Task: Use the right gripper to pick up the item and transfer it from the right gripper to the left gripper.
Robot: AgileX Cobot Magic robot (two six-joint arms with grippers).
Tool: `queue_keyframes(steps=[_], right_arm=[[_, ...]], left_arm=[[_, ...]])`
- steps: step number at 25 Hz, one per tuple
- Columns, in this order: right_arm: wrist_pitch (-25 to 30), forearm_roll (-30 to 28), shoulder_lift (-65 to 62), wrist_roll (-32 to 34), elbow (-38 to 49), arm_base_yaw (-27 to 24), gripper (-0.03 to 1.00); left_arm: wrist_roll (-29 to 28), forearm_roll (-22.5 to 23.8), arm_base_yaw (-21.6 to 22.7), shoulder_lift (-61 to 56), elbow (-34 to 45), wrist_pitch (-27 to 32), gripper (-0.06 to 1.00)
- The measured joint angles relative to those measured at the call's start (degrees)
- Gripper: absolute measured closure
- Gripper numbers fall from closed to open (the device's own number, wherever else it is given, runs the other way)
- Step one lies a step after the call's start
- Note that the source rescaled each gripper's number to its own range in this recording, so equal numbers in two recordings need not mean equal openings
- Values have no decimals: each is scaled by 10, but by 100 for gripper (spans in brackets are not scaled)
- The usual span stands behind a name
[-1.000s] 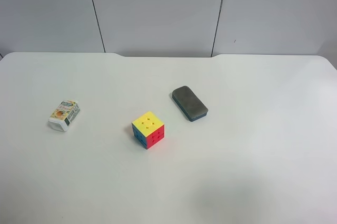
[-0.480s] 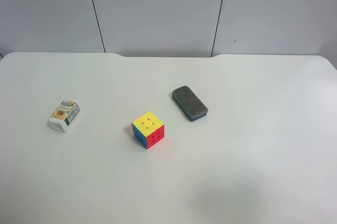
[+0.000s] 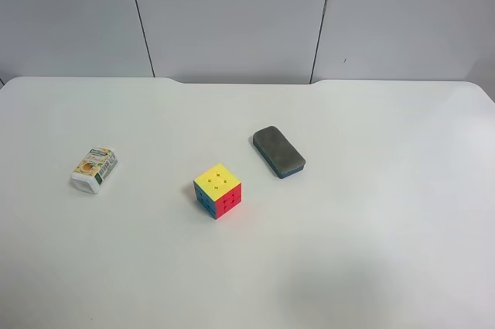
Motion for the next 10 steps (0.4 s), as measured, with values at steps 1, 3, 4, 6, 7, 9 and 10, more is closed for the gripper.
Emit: queue_keyframes(steps=[1, 3, 4, 6, 7, 9, 10], right_arm=[[0, 0, 0, 0, 0, 0, -3], [0, 0, 0, 0, 0, 0, -3], [0, 0, 0, 0, 0, 0, -3], [0, 0, 0, 0, 0, 0, -3], [0, 0, 0, 0, 0, 0, -3], [0, 0, 0, 0, 0, 0, -3], [0, 0, 0, 0, 0, 0, -3]], left_arm=[[0, 0, 0, 0, 0, 0, -6], [0, 0, 0, 0, 0, 0, -6], [0, 0, 0, 0, 0, 0, -6], [0, 0, 0, 0, 0, 0, -6], [0, 0, 0, 0, 0, 0, -6], [0, 0, 0, 0, 0, 0, -6], [0, 0, 0, 0, 0, 0, -6]])
